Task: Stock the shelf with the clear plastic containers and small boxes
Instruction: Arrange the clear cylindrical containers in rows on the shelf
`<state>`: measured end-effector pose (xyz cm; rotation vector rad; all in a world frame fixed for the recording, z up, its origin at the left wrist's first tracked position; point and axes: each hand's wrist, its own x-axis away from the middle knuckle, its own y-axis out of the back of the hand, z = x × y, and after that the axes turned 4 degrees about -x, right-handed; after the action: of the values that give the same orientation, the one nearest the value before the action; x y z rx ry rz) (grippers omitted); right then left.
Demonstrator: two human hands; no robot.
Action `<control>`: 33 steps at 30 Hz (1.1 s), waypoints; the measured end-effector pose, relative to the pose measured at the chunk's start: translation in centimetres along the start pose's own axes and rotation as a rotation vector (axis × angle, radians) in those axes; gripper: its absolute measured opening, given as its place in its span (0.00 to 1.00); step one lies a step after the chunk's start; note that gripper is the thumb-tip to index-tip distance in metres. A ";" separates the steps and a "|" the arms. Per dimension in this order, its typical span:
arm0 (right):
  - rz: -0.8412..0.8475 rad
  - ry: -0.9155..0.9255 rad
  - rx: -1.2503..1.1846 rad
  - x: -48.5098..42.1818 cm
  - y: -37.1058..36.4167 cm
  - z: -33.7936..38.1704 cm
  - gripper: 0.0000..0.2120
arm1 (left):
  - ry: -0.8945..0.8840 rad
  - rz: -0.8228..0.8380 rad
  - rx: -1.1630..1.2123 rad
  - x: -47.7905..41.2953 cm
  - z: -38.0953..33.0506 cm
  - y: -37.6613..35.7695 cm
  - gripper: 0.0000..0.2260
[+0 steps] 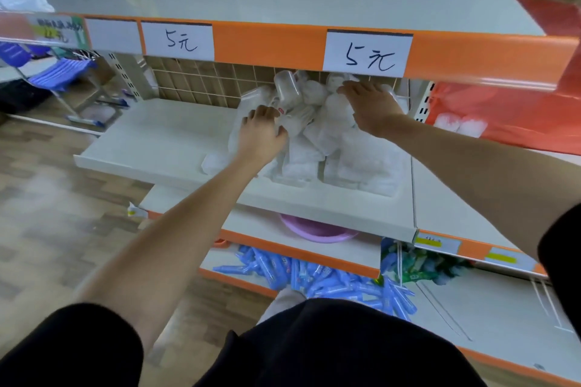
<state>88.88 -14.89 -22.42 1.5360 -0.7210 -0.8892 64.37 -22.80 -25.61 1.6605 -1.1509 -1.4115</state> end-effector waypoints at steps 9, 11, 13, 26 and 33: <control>-0.047 -0.065 0.090 -1.3 0.4 0.7 0.29 | -0.256 0.100 -0.096 -6.8 4.4 0.3 0.28; -0.081 -0.093 0.083 -0.8 0.5 0.8 0.29 | -0.371 0.114 -0.139 -8.4 5.2 -0.1 0.31; -0.127 -0.113 0.068 -0.1 0.8 1.0 0.29 | -0.486 0.125 -0.193 -10.3 5.6 -0.7 0.32; -0.143 -0.430 -0.054 3.0 2.2 6.2 0.29 | -0.888 0.183 -0.353 -15.2 5.6 -2.6 0.26; -0.118 -0.440 0.006 2.5 1.4 7.0 0.30 | -0.807 0.127 -0.257 -15.0 6.6 -0.8 0.26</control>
<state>84.25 -20.90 -21.77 1.4114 -0.9515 -1.3381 57.62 -8.34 -21.71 0.8145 -1.3736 -2.1176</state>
